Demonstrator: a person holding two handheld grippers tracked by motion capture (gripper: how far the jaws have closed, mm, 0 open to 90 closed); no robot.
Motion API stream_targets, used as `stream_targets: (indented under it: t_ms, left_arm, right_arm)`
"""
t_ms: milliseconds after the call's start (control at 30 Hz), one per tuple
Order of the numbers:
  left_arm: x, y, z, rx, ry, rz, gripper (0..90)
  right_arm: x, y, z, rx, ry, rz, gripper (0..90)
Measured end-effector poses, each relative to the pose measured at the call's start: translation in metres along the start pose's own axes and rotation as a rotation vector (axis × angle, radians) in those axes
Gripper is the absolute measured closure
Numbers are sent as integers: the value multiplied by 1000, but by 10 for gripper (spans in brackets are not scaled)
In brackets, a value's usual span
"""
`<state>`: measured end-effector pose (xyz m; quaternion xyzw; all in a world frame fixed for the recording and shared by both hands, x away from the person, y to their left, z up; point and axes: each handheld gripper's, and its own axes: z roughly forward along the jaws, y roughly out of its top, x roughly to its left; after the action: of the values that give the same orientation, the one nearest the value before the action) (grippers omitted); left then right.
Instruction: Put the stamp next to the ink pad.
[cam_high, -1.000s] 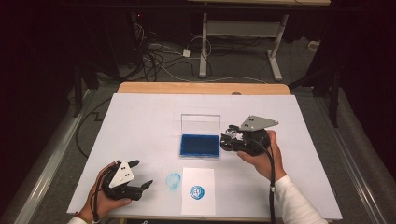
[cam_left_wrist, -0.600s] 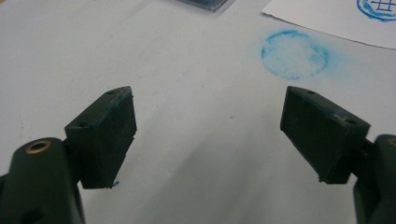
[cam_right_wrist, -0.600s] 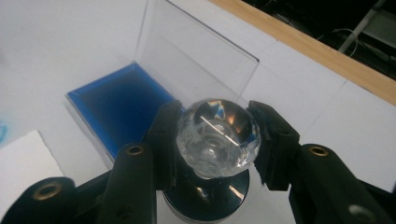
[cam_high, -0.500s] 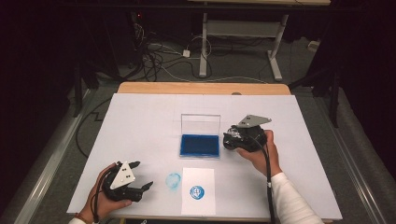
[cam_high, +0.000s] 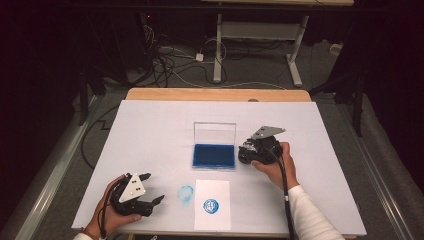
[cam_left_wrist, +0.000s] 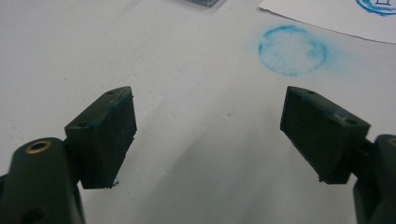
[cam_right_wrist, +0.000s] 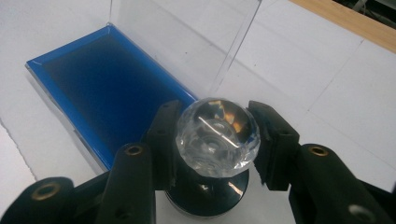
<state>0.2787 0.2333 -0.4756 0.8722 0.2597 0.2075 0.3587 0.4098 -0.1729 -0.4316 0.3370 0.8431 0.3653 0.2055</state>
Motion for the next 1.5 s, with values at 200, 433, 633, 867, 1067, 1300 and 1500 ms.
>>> stream_targets:
  t_ms: [200, 433, 633, 867, 1067, 1300, 1500]
  left_arm:
    - [-1, 1, 0, -2, -3, 4, 177]
    - [-1, 1, 0, 2, -5, 4, 177]
    - [-2, 1, 1, 5, -6, 4, 177]
    - [-2, 2, 2, 8, -3, -4, 168]
    - [-2, 1, 3, 8, -6, -7, 168]
    - [-2, 1, 3, 13, -9, -6, 168]
    - [-2, 1, 3, 18, -13, -4, 168]
  right_arm:
    - [2, -1, 2, 17, -3, 5, 560]
    - [1, -1, -1, 7, -4, 14, 537]
    - [1, 0, -6, -12, -15, 4, 506]
    - [0, 2, -8, -37, -41, 4, 438]
    - [1, 4, -11, -77, -55, -3, 357]
    - [6, 7, -13, -90, -66, -24, 285]
    - [8, 8, -14, -90, -117, -19, 204]
